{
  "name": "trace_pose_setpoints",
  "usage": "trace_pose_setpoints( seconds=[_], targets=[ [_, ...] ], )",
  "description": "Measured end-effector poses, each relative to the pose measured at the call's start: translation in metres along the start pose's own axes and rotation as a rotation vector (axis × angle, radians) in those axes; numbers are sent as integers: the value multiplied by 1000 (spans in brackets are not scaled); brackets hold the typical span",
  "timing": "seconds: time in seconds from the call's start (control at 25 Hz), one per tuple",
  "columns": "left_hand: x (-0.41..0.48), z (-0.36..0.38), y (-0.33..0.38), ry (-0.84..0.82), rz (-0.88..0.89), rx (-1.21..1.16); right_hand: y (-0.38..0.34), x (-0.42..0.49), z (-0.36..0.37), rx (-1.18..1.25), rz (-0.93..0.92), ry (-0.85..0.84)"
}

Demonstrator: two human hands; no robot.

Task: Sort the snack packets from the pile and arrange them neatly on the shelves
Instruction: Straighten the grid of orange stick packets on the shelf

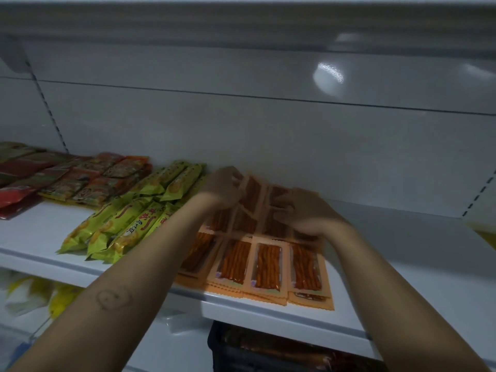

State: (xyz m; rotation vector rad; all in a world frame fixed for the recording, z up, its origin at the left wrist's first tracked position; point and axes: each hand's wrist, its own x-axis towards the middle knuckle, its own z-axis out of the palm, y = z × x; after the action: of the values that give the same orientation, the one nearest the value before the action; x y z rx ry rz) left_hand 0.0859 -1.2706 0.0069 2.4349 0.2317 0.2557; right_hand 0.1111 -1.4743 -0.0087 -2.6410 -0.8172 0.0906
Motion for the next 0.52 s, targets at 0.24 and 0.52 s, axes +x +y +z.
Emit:
trace_pose_setpoints(
  seconds=[0.24,0.52],
  targets=[
    [35,-7,11,103,44,-371,-7,37,-27,502,95,267],
    [74,-3,-12,-62,96,111,-12,102,-10,698,264,333]
  ],
)
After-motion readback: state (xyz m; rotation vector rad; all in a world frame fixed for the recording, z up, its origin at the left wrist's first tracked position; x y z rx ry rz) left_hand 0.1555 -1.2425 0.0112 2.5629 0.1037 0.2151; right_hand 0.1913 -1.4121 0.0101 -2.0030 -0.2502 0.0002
